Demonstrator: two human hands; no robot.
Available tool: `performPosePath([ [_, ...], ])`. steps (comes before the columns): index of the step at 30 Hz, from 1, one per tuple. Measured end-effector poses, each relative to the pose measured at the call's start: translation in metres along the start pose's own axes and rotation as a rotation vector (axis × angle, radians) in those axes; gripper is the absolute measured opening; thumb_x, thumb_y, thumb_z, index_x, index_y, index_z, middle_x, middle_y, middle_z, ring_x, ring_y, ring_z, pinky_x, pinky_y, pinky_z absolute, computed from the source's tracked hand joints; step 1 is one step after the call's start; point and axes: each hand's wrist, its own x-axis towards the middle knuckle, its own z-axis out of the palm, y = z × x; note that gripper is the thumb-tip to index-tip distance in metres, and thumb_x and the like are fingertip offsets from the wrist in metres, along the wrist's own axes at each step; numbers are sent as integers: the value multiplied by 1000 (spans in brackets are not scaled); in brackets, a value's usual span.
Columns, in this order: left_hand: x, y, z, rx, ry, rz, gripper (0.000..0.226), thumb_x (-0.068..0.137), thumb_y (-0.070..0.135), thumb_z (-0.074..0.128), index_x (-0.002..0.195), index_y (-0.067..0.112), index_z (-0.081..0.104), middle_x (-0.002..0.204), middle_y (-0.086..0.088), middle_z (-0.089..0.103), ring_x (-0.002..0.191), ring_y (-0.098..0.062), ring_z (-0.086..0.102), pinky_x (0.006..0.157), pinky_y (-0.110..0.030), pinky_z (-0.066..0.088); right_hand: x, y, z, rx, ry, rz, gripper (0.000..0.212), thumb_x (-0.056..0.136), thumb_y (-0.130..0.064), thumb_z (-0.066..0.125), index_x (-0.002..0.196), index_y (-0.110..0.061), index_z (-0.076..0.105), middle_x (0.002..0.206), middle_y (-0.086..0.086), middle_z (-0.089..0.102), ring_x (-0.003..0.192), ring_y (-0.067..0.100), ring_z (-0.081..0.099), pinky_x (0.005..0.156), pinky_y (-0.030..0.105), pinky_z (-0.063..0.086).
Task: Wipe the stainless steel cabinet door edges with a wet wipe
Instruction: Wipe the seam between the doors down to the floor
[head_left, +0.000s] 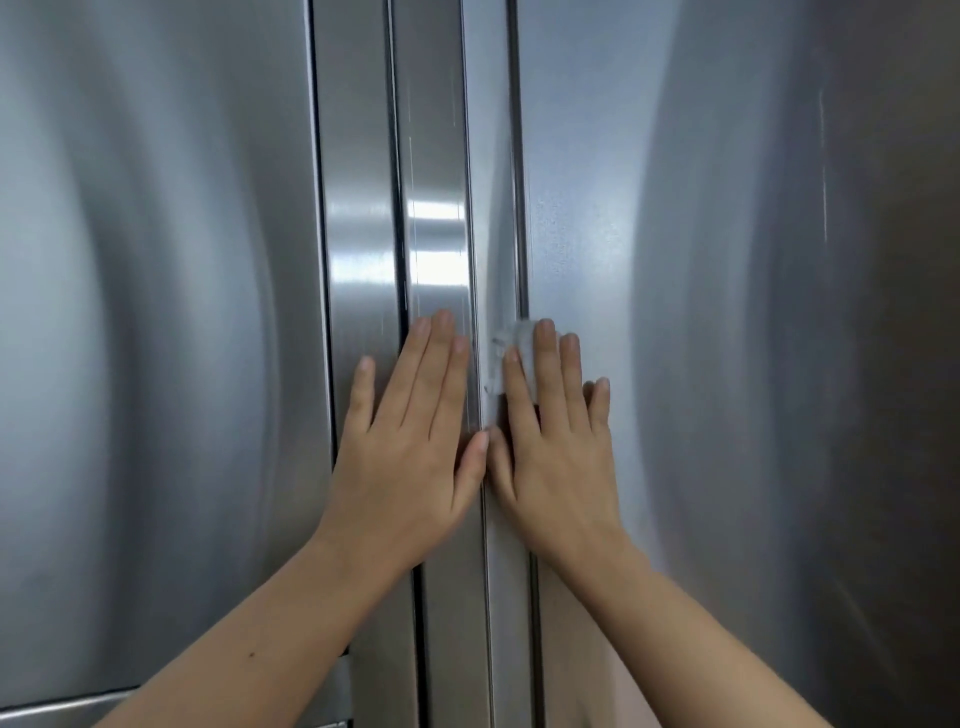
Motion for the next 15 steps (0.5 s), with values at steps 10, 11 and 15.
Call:
performPosePath([
  [10, -23, 9, -1, -21, -60, -15, 61, 92, 34, 32, 143, 0, 25, 150, -17, 23, 140, -26, 18, 111, -49, 13, -40, 1, 9, 1, -12, -3, 59, 87, -27, 40, 141, -5, 37, 150, 17, 17, 139, 35, 17, 105, 52, 24],
  [11, -28, 11, -1, -23, -67, -17, 61, 92, 33, 32, 143, -1, 26, 150, -17, 23, 140, -26, 18, 111, -49, 14, -50, 0, 9, -14, -26, -7, 59, 86, -28, 41, 140, -5, 38, 149, 17, 19, 138, 36, 19, 104, 53, 28],
  [15, -38, 15, -1, -42, -73, -22, 62, 92, 32, 33, 143, -1, 23, 151, -16, 19, 140, -25, 16, 111, -49, 13, -61, 1, 8, -41, -59, -43, 59, 86, -29, 40, 140, -4, 38, 149, 17, 19, 138, 36, 20, 109, 50, 18],
])
